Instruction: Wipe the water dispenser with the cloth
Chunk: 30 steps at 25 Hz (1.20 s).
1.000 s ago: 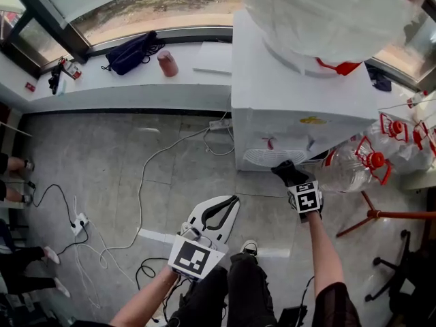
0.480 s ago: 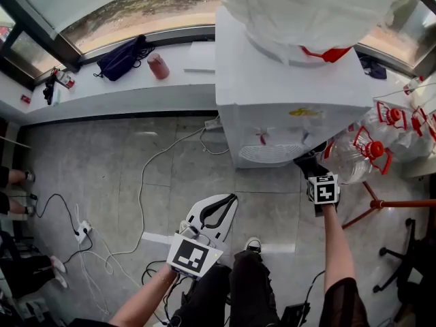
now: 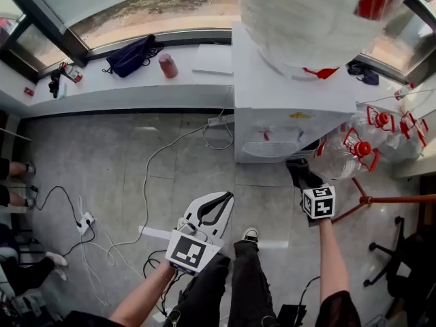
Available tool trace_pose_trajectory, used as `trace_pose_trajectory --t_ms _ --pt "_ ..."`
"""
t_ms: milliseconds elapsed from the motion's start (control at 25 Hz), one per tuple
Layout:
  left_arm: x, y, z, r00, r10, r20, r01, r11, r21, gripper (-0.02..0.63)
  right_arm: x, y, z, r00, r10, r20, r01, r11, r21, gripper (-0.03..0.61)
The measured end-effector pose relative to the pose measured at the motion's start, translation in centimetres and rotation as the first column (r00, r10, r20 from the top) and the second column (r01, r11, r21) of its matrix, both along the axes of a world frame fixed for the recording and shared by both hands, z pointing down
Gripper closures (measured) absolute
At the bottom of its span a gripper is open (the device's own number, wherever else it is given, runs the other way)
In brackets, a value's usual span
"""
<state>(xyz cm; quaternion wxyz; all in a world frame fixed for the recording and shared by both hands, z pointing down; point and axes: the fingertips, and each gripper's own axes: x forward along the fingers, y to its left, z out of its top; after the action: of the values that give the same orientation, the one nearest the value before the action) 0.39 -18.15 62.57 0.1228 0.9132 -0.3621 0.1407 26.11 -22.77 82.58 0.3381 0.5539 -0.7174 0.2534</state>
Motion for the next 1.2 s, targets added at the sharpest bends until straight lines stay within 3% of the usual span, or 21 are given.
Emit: trace_pose_trajectory --t_ms 360,800,1200 --pt "-5.6 4.2 -8.5 1.0 -0.018 0.023 0.017 0.999 0.048 0.592 -7.1 4.8 -14.8 0.99 -0.004 0.139 -0.012 0.994 0.111 0.468" --pt "-13.4 11.4 -16.7 0.989 -0.144 -0.028 0.145 0.989 0.028 0.592 -14.5 14.3 -30.7 0.968 0.025 0.249 -0.072 0.981 0.181 0.468" --pt "-14.3 18.1 -22.3 0.984 -0.137 -0.116 0.141 0.989 0.032 0.592 -18.3 22.4 -39.5 0.945 0.021 0.327 -0.104 0.966 0.238 0.468"
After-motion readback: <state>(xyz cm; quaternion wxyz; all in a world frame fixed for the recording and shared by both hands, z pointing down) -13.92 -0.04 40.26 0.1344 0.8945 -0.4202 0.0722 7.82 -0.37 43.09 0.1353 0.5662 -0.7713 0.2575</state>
